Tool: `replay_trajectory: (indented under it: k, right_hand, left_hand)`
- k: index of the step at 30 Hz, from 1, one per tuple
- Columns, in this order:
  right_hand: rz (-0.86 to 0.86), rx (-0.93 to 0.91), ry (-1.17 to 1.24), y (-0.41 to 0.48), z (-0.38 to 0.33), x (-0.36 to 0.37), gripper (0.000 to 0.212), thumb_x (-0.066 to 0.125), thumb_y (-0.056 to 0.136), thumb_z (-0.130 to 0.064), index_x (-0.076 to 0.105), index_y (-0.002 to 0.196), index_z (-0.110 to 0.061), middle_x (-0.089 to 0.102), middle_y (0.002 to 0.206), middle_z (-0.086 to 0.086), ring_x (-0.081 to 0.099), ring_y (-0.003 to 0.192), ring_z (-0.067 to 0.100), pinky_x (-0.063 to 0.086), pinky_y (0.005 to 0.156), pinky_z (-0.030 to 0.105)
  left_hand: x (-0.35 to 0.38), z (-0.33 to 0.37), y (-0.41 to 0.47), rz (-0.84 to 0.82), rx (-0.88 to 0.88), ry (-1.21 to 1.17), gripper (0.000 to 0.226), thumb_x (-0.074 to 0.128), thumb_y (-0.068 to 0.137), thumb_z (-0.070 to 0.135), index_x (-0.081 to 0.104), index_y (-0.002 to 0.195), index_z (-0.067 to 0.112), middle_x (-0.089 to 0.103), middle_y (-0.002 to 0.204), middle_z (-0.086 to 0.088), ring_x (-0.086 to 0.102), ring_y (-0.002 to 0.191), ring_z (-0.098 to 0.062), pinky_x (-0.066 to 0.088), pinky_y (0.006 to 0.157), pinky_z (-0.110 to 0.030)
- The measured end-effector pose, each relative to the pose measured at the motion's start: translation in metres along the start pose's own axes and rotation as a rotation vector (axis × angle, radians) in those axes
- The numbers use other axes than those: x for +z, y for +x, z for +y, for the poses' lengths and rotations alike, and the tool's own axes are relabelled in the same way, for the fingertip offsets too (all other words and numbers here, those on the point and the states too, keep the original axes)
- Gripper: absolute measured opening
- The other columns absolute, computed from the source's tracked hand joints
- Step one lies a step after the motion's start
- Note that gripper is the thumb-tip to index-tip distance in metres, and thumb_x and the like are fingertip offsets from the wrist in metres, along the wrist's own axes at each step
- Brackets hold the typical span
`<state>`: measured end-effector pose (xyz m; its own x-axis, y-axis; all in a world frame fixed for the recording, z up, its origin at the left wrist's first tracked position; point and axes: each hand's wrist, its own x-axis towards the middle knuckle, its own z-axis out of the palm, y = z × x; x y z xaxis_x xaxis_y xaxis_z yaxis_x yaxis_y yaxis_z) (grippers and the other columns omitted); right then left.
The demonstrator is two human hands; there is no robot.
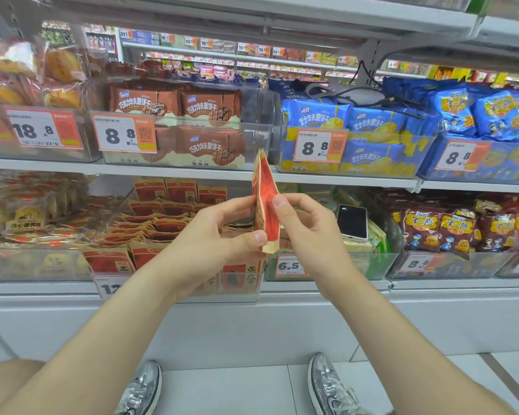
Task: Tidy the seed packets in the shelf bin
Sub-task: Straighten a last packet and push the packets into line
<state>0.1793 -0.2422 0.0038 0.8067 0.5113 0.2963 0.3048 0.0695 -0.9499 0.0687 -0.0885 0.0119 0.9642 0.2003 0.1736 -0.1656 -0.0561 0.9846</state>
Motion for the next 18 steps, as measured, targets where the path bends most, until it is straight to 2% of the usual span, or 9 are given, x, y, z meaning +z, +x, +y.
replay_trajectory:
  k: [3,6,9,12,15,18]
  right_hand:
    - [-0.138,0.001,0.003,0.001,-0.001,-0.006,0.033,0.073,0.098,-0.033,0.073,0.131,-0.034,0.079,0.119,-0.002,0.074,0.115,0.021,0.063,0.096,0.046]
    - [-0.23,0.003,0.001,0.0,-0.002,-0.01,0.042,0.073,0.099,-0.027,0.068,0.141,-0.033,0.076,0.128,-0.002,0.073,0.12,0.02,0.062,0.098,0.042]
    - [-0.208,0.017,0.003,-0.001,-0.003,-0.012,0.038,0.07,0.104,-0.023,0.067,0.142,-0.027,0.078,0.125,-0.001,0.076,0.114,0.019,0.063,0.096,0.041]
    - [-0.179,0.057,0.013,-0.002,-0.003,-0.011,0.038,0.073,0.101,-0.029,0.069,0.139,-0.027,0.08,0.119,0.001,0.079,0.107,0.02,0.065,0.09,0.037]
    - [-0.151,0.129,0.052,-0.004,-0.004,-0.008,0.036,0.074,0.099,-0.036,0.071,0.133,-0.026,0.082,0.111,0.002,0.081,0.096,0.025,0.064,0.081,0.032]
    - [-0.136,0.187,0.07,-0.004,-0.005,-0.006,0.031,0.072,0.099,-0.043,0.074,0.126,-0.028,0.083,0.105,0.001,0.082,0.089,0.028,0.063,0.078,0.033]
  left_hand:
    - [-0.003,-0.001,0.002,0.024,-0.015,-0.086,0.053,0.075,0.097,0.009,0.065,0.146,0.029,0.064,0.148,0.0,0.075,0.121,-0.023,0.064,0.098,-0.044]
    - [-0.007,-0.003,0.004,0.049,-0.034,-0.073,0.053,0.079,0.095,0.012,0.069,0.142,0.032,0.063,0.15,-0.001,0.068,0.131,-0.025,0.063,0.099,-0.043]
    - [-0.01,-0.004,0.006,0.04,-0.056,-0.094,0.044,0.077,0.097,0.014,0.073,0.138,0.029,0.063,0.151,-0.004,0.065,0.135,-0.029,0.063,0.1,-0.044]
    - [-0.008,0.0,0.004,0.02,-0.106,-0.157,0.036,0.068,0.103,0.012,0.071,0.138,0.018,0.073,0.137,-0.007,0.074,0.121,-0.029,0.063,0.099,-0.041]
    - [-0.005,0.004,0.001,0.008,-0.179,-0.163,0.031,0.064,0.106,0.022,0.072,0.135,0.015,0.078,0.127,-0.008,0.076,0.117,-0.03,0.063,0.097,-0.039]
    - [-0.003,0.006,0.001,0.033,-0.241,-0.136,0.033,0.064,0.104,0.035,0.077,0.127,0.015,0.08,0.123,-0.003,0.078,0.111,-0.031,0.065,0.094,-0.039]
